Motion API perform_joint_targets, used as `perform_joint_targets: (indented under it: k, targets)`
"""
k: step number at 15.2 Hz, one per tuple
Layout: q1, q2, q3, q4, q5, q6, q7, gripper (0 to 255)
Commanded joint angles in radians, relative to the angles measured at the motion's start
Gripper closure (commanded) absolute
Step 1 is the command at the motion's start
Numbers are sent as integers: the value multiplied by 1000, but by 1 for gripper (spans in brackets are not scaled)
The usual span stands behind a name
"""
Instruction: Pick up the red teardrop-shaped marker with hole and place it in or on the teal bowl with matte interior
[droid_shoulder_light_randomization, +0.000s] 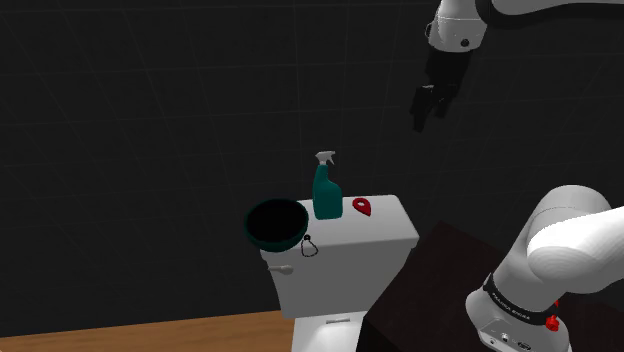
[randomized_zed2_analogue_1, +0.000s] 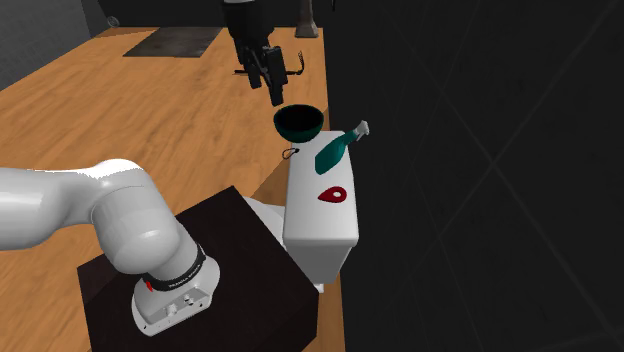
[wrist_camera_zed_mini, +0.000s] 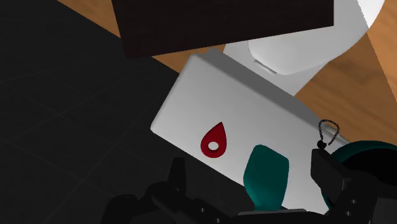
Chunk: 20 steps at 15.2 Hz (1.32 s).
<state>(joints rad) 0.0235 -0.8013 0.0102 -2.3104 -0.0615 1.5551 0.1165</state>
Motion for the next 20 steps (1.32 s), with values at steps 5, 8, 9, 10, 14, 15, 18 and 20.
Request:
perform_joint_targets:
  k: [5, 8, 9, 10, 14, 15, 18, 20]
  targets:
    - [-8, 47, -17, -94, -4, 135, 1, 0]
    - [-13, 98, -30, -151, -7, 239, 2, 0]
    - [-15, 118, -35, -168, -8, 274, 3, 0]
    - [-17, 139, -39, -183, -9, 310, 3, 0]
    - [-25, 241, -56, -231, -10, 454, 2, 0]
    - [-26, 271, -60, -240, -10, 490, 2, 0]
    - [-30, 367, -73, -256, -9, 599, -1, 0]
    - [-33, 437, -81, -260, -6, 669, -3, 0]
